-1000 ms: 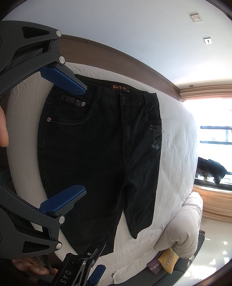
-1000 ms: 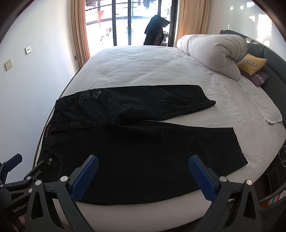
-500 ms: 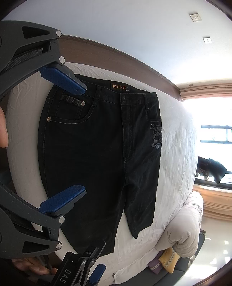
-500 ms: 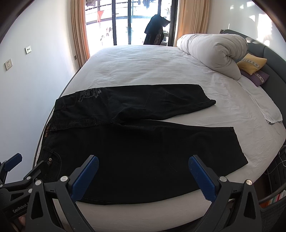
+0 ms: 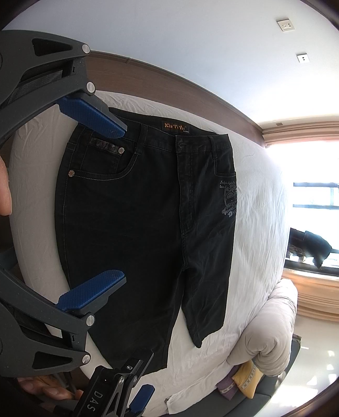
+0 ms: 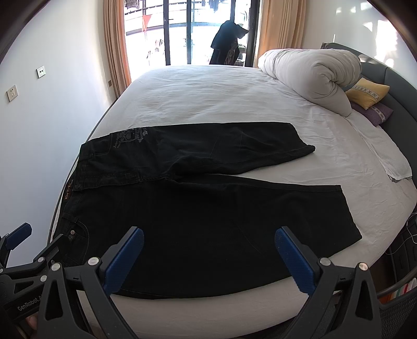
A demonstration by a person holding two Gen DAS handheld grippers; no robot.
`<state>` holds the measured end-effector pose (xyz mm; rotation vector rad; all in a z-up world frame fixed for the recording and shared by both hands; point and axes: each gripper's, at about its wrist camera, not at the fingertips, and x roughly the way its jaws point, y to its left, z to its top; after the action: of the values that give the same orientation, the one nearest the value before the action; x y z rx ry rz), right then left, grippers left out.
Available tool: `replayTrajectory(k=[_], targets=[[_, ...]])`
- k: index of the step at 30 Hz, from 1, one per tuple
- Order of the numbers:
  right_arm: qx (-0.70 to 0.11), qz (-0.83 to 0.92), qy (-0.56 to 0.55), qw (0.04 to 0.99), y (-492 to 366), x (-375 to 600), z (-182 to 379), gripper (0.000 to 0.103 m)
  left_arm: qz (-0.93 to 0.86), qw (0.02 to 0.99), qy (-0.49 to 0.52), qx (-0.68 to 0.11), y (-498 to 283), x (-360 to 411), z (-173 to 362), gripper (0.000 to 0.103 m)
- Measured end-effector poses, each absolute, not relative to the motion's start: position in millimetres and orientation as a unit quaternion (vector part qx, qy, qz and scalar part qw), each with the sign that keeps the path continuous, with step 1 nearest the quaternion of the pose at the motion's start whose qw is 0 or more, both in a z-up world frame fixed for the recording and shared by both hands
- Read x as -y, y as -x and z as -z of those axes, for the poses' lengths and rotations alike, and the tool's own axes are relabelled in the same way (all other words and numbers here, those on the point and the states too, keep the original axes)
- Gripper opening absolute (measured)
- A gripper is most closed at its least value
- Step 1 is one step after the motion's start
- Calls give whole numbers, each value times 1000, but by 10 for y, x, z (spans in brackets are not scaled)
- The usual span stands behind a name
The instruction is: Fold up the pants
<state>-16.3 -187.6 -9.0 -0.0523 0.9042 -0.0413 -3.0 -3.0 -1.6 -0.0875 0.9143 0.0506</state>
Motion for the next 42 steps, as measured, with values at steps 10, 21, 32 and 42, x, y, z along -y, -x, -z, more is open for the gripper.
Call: replayTrajectory(k=[10,21,32,42], targets=[[-438,20,25,899,149,1875,91,103,-24,896,42,-442,24,30,14,103],[-439,20,25,898,173,1868,114,103,-24,896,42,-442,23,30,14,103],[-440,20,25,898,169,1871,120,103,-25,896,42,-442,22,30,13,103],[-443,19,26,896,167,1880,163,103,-24,896,36,-441,19,72,79,103]])
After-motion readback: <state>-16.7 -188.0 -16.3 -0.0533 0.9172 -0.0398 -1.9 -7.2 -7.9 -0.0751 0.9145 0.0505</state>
